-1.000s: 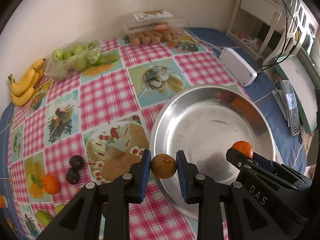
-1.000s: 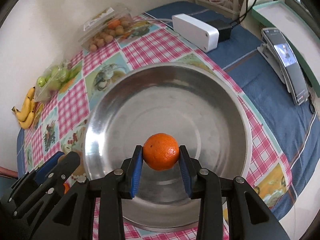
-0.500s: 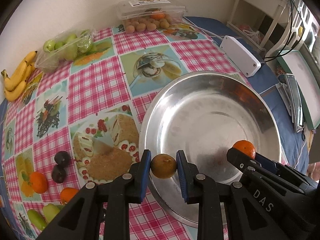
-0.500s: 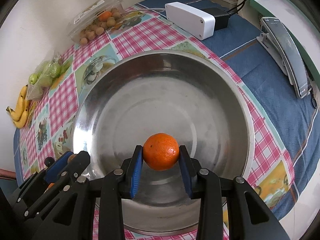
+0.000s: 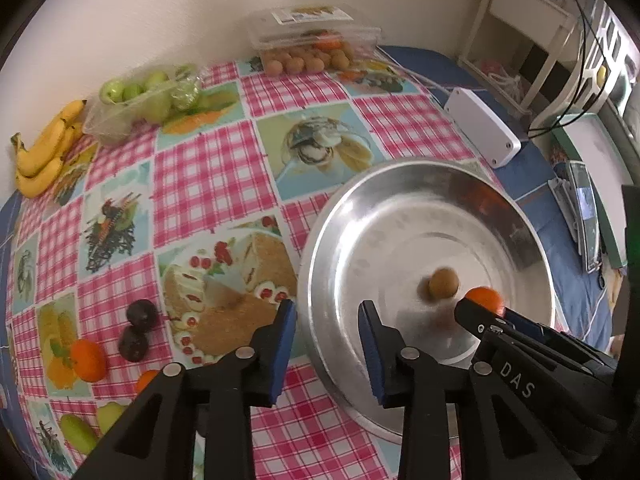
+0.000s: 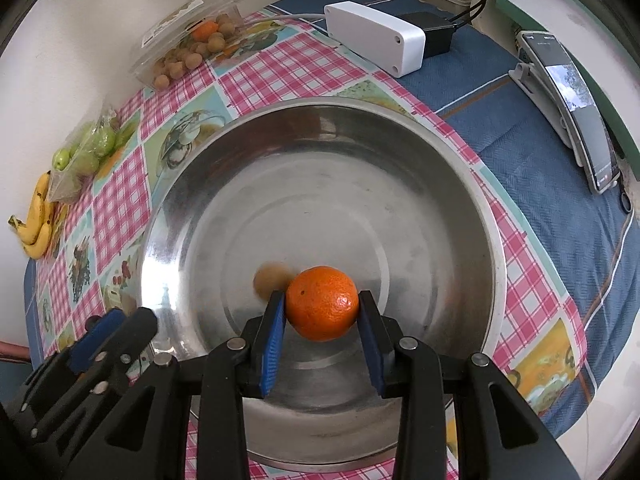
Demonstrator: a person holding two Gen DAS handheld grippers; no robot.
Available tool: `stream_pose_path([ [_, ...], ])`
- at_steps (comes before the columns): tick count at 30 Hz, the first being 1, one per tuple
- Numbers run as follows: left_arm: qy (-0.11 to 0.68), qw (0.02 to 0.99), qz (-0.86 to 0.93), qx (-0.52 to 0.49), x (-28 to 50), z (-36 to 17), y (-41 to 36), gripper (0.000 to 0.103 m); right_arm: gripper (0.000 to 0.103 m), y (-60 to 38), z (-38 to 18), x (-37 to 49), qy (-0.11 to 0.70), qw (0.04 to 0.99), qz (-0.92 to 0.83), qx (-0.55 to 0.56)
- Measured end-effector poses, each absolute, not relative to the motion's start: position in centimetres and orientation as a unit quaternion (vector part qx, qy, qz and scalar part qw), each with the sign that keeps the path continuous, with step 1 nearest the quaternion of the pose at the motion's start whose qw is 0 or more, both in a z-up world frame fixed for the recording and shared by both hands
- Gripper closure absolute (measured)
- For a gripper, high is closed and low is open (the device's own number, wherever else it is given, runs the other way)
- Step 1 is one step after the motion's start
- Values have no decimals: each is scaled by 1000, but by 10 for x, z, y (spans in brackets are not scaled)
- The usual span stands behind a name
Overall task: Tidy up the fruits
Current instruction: 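Open the left tool dropping the kiwi while the right tool releases the tangerine into the bowl, then withdraw both open tools from the bowl back toward the loose fruits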
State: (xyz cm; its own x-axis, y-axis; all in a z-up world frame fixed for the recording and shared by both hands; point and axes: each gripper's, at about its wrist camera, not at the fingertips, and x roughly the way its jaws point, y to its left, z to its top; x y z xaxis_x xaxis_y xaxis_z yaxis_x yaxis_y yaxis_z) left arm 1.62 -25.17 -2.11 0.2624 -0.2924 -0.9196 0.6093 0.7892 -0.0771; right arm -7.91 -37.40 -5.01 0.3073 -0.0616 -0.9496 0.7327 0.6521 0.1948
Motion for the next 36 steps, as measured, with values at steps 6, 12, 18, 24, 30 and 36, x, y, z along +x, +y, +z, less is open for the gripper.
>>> stream_pose_path([
  [6, 529, 796, -260, 140, 25, -12, -236, 57, 65, -373, -47, -81, 518, 746, -275, 315],
  [12, 522, 819, -197, 133, 39, -8, -208, 47, 64, -371, -36, -81, 502, 759, -279, 307],
  [18, 528, 828, -160, 103, 50, -11, -175, 44, 53, -360, -30, -74, 506, 767, -272, 286],
  [24, 539, 826, -141, 86, 54, -21, -153, 43, 53, -343, -25, -62, 514, 778, -244, 267],
  [30, 554, 818, -136, 71, 55, -28, -146, 42, 53, -335, -26, -58, 523, 778, -234, 255],
  [36, 560, 815, -132, 66, 54, -31, -144, 39, 49, -336, -27, -58, 528, 774, -238, 256],
])
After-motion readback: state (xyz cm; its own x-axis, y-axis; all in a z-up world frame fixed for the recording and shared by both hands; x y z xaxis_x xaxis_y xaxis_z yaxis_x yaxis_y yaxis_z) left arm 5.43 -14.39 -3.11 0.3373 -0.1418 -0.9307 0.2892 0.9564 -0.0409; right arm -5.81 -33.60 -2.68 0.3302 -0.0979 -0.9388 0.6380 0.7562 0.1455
